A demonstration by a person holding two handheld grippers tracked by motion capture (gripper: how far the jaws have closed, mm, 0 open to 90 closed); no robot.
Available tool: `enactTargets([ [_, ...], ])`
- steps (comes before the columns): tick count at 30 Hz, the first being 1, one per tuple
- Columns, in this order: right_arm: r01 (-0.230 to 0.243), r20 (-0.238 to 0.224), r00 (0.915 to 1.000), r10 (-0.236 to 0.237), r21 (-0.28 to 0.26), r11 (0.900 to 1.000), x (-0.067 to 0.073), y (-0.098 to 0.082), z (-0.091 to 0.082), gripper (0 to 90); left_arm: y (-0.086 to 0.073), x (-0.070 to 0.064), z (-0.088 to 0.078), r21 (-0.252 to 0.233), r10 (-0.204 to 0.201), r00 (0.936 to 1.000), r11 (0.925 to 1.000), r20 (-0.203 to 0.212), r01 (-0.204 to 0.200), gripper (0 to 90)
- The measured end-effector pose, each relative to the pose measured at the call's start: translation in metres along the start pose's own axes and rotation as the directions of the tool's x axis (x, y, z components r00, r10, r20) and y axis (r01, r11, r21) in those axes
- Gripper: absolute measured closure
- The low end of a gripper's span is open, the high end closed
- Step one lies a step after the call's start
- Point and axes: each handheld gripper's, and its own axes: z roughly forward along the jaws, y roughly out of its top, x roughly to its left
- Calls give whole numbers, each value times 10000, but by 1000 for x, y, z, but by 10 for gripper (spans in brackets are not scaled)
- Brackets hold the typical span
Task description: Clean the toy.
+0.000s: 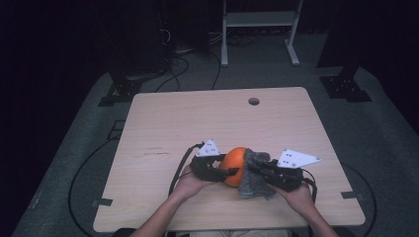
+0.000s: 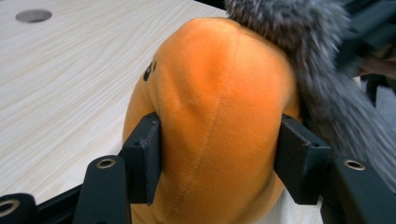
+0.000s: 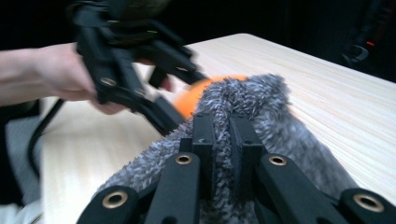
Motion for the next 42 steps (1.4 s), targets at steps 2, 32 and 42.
enactTargets([
  [2, 640, -305, 9975, -635, 144, 9978, 10, 10, 7, 821, 3, -10, 3, 125, 702, 9975, 9975, -111, -701, 401],
  [32, -1392, 107, 9902, 1391, 81, 9902, -38, -20, -23, 821, -8, -11, 4, -155, 1514, 9879, 9884, 341, -1510, 392],
  [42, -1177, 198, 9929, 1171, 323, 9925, -36, -18, -16, 821, -10, 0, 2, -383, 583, 9982, 9976, 161, -577, 391],
])
